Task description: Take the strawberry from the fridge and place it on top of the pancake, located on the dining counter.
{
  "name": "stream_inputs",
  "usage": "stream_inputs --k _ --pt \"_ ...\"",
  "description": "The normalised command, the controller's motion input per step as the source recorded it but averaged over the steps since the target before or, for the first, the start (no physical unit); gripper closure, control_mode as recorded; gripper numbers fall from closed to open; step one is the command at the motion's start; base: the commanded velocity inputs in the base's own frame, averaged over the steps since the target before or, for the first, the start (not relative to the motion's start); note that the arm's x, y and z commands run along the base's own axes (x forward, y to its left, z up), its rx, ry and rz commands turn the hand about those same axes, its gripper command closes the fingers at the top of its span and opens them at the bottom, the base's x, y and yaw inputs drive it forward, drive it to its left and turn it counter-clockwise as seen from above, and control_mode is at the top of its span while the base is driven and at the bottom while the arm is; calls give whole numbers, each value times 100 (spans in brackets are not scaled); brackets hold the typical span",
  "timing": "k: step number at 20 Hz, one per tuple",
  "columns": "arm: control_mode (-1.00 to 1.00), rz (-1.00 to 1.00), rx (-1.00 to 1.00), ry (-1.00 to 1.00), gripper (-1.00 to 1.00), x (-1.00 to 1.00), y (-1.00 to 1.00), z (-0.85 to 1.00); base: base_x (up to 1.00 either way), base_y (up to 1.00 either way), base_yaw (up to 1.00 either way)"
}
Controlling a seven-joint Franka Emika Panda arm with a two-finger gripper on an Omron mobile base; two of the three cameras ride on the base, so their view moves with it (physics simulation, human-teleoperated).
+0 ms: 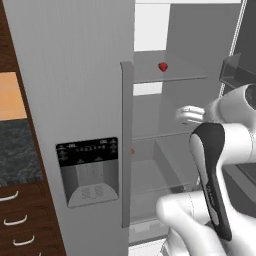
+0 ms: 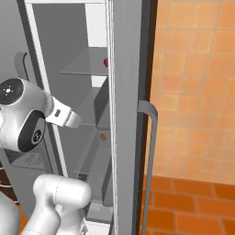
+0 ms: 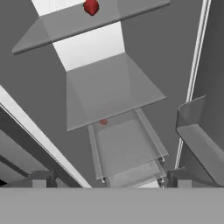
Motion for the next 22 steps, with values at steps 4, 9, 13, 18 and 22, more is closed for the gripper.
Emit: stream_inputs --k 4,9,13,18,22 --pt "-100 0 -9 -12 -100 100 0 100 0 0 0" --pt "-100 -5 -9 1 -100 100 -5 88 0 0 0" --pt "-100 0 0 13 -100 100 -28 6 0 0 0" --pt "-100 0 -4 12 -100 100 -22 0 0 0 0" --pt "-100 0 -1 17 -100 100 -16 -6 0 0 0"
